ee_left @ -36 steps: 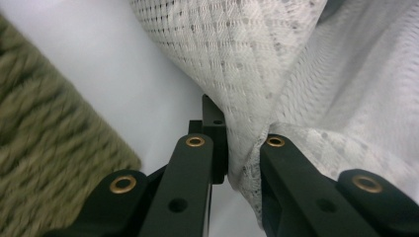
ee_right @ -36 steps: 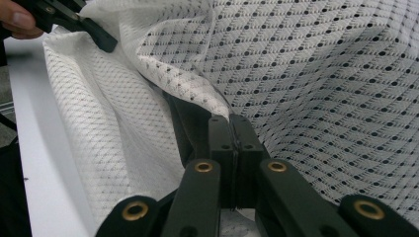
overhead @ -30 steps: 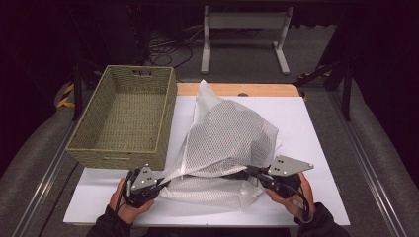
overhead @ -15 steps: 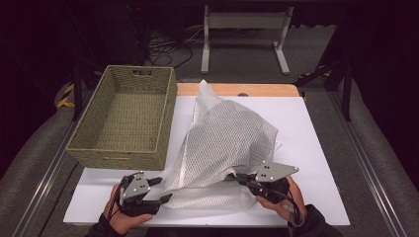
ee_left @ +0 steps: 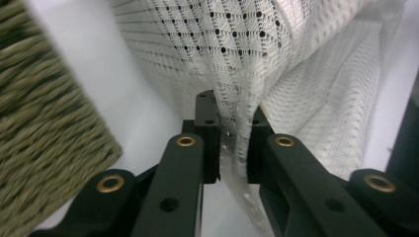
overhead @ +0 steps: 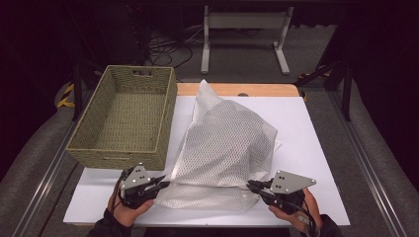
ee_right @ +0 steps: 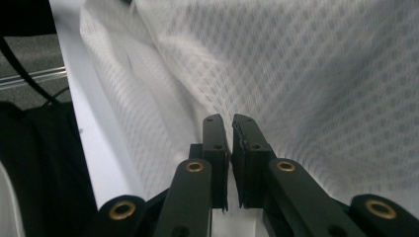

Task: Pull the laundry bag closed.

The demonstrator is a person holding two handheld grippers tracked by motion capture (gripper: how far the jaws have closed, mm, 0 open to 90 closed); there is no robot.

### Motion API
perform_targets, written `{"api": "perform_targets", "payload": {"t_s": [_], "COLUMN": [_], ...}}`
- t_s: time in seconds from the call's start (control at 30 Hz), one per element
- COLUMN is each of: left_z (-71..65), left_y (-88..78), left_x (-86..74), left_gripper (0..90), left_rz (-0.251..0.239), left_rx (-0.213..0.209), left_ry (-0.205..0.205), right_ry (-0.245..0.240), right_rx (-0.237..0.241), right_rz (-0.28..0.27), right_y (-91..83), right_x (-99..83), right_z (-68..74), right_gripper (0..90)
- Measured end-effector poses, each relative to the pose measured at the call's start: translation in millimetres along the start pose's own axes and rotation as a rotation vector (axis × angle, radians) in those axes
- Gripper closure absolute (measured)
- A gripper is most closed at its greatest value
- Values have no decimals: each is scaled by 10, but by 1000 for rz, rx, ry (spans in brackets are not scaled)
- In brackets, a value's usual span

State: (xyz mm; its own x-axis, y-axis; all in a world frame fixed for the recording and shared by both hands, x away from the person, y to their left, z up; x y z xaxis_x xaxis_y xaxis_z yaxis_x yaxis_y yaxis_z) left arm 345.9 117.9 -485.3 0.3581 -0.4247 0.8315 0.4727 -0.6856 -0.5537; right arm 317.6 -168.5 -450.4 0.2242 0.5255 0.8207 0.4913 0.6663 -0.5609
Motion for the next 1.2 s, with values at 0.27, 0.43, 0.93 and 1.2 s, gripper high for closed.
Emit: {"api": "perform_targets", "payload": {"t_s": [0.27, 0.43, 0.93, 1.2], "left_z": [93, 102, 248, 194], "left_y": [-14, -3, -58, -129], "left_x": [-69, -78, -194, -227], "left_gripper": [797, 760, 768, 729], "left_rz": [-7, -6, 26, 22], "left_rx": [-1, -3, 66, 62], "left_ry": [-39, -21, -11, -14], "right_ry": [48, 47, 37, 49], "right_rx": [42, 68, 115, 104], "right_rz": [124, 192, 284, 293], "right_y": [193, 363, 223, -73], "right_x": [-389, -523, -720, -849], "right_z": [-7, 17, 70, 58], "right_gripper": [603, 527, 883, 888]}}
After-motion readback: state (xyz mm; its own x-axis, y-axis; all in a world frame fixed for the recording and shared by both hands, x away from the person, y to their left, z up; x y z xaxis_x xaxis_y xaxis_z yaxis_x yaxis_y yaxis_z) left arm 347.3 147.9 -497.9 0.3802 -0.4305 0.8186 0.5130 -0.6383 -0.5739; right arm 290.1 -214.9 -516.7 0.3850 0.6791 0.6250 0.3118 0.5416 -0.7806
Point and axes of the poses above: each handheld gripper's, and its own axes: y roughly forward along the jaws, x roughly out of its top, z roughly to its left, the point moved 10 cm from there along y, roughly forward along the jaws, and after that the axes turned 2 degrees about y, right-handed, at the moved point
